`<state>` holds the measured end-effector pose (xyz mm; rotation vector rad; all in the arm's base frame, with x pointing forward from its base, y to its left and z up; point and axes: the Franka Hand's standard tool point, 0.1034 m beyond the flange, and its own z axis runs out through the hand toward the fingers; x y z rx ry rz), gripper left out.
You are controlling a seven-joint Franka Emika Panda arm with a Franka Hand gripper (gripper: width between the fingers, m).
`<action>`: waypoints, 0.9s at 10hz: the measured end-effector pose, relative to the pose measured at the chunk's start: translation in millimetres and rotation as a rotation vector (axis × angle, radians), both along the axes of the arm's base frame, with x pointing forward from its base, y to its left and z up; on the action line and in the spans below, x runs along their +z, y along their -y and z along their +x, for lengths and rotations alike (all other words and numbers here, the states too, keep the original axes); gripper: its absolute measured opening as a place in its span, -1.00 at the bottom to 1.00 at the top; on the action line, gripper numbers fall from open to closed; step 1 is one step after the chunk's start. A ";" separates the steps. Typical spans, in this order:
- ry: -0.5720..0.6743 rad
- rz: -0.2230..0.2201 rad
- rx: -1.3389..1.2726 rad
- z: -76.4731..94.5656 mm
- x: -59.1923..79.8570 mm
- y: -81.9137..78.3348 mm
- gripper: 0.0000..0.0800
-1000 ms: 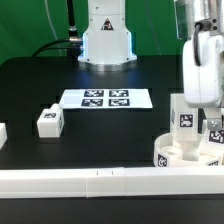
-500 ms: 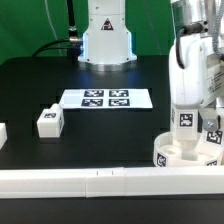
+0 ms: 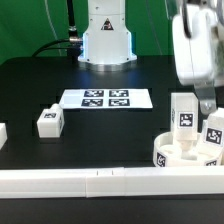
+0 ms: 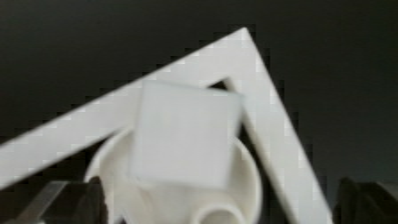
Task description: Assemble stool
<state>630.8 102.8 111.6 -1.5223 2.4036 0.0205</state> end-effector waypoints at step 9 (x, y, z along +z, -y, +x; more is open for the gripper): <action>-0.009 -0.103 0.249 -10.4 1.7 32.2 0.62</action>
Offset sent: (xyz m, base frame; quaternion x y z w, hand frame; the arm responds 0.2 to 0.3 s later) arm 0.0000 0.0000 0.0000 0.0000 0.0000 0.0000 1.0000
